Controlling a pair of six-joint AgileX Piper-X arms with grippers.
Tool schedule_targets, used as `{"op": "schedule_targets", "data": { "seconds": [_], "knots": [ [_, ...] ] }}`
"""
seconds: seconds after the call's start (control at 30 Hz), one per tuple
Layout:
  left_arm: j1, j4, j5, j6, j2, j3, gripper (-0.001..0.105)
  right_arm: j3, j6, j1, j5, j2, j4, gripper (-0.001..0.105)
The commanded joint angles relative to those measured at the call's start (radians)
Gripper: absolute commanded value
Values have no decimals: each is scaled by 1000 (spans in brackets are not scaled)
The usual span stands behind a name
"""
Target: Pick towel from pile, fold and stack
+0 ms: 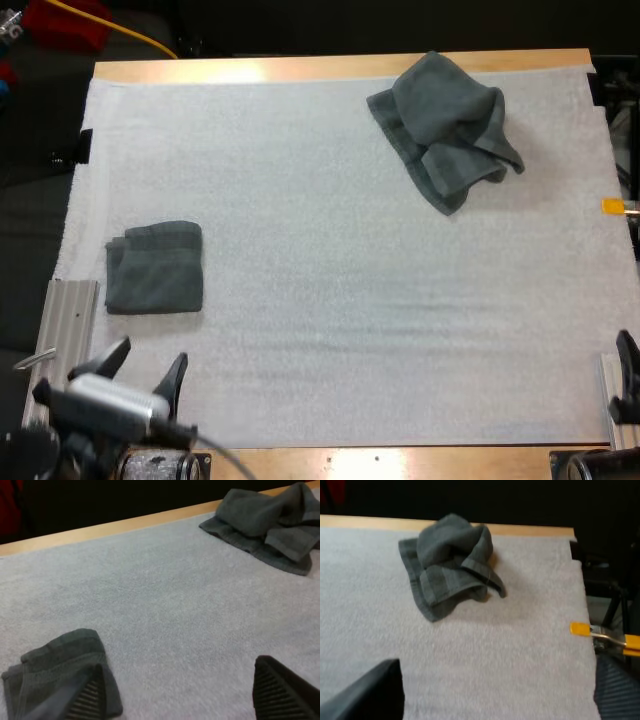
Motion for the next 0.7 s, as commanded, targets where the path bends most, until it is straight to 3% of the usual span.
{"op": "schedule_targets", "data": {
  "seconds": [0.0,0.47,0.67],
  "knots": [
    [-5,23,-13,4,-34,-6,61,-8,4,-5,1,-31,2,76],
    [-5,163,-17,8,-340,-8,61,-10,57,-5,1,-256,2,76],
    [8,242,-33,53,-344,-18,61,-17,57,-4,1,-285,37,76]
  ]
}}
